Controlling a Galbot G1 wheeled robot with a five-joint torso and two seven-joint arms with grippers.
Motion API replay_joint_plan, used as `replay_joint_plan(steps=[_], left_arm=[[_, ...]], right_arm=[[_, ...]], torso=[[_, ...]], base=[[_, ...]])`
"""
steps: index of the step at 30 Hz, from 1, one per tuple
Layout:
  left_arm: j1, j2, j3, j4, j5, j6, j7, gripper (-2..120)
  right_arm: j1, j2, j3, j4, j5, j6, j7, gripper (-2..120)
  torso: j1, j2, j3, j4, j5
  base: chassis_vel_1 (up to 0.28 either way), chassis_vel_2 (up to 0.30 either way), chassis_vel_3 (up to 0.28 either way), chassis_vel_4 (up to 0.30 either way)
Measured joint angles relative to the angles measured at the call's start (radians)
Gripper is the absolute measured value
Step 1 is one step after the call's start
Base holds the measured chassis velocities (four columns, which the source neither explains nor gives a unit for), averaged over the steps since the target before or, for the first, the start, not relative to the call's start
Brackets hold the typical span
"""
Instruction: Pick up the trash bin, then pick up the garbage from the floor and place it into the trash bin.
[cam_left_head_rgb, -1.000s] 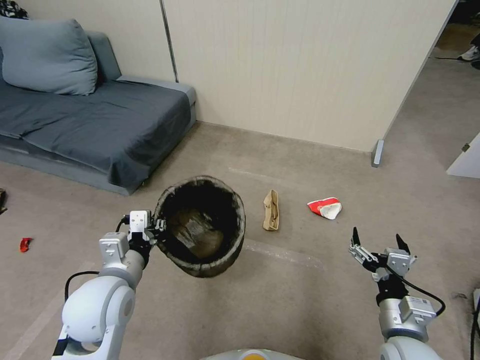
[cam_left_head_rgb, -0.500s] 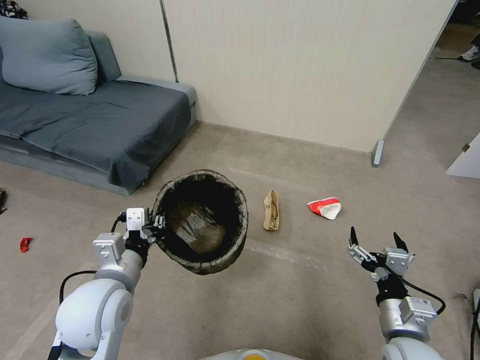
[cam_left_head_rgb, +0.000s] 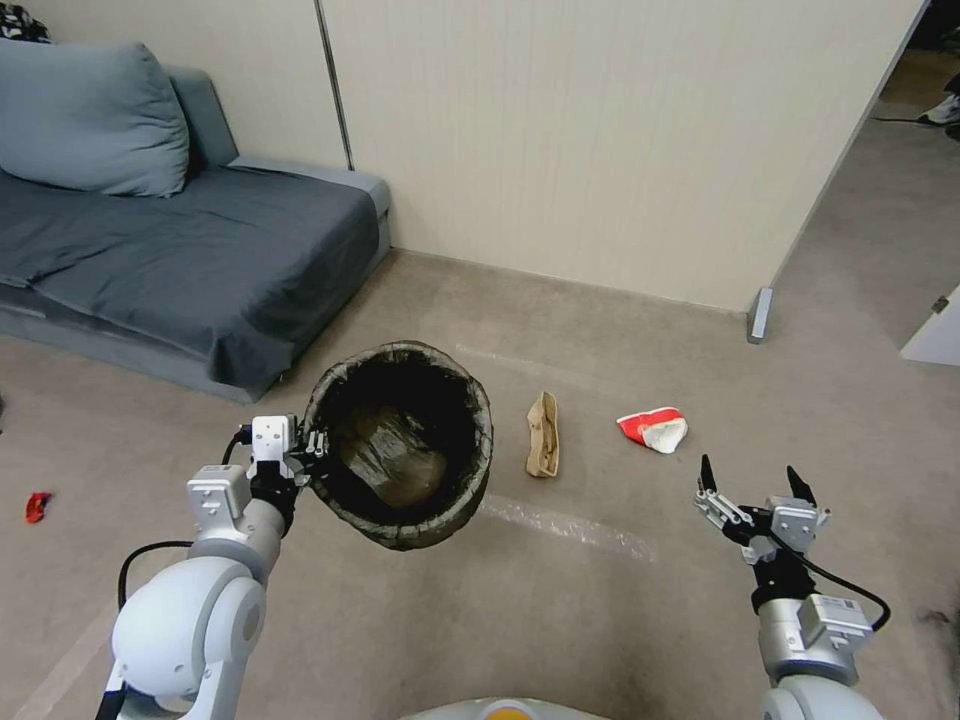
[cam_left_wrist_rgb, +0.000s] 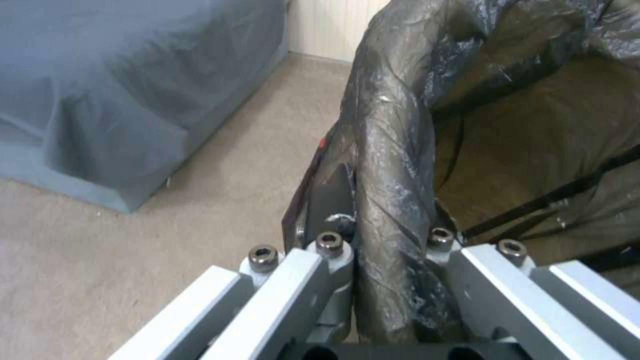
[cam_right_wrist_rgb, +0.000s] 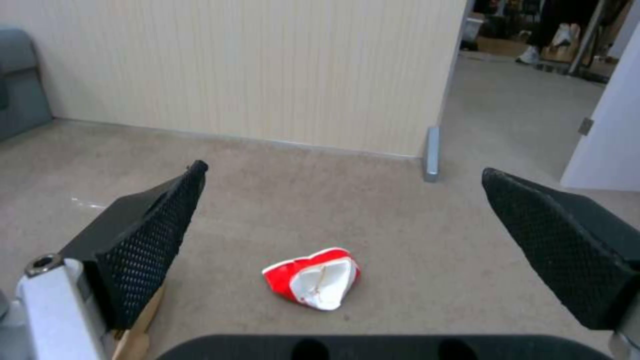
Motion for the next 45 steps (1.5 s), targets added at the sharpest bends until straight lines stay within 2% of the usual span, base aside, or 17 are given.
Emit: replay_joint_plan(steps=[36,40,45], left_arm=[[-0.006,-0.001,-0.001,0.011,0.0,0.003,0.002,3],[-0.006,-0.001,-0.004,0.005,-0.001,0.004,0.002,3],[-0.006,0.001,-0.005,-0.009,-0.002,0.013,0.002,3]], right_arm=[[0.013,-0.004,-0.008,-0.028,0.001,0.003,0.001,100],[0.039,-0.017,-0.021,-0.051,0.007,-0.031,-0.009,100],[0.113,-0.069,-0.051,-0.094,0.062,-0.121,-0.019,100]], torso=[[0.0,0.0,0.0,-0.0001,0.0],[0.0,0.0,0.0,-0.0001,0.0],[0.0,0.0,0.0,0.0,0.0]], base=[[-0.078,0.083,0.081,-0.08],[-0.035,0.022,0.026,-0.033],[0.0,0.0,0.0,0.0]])
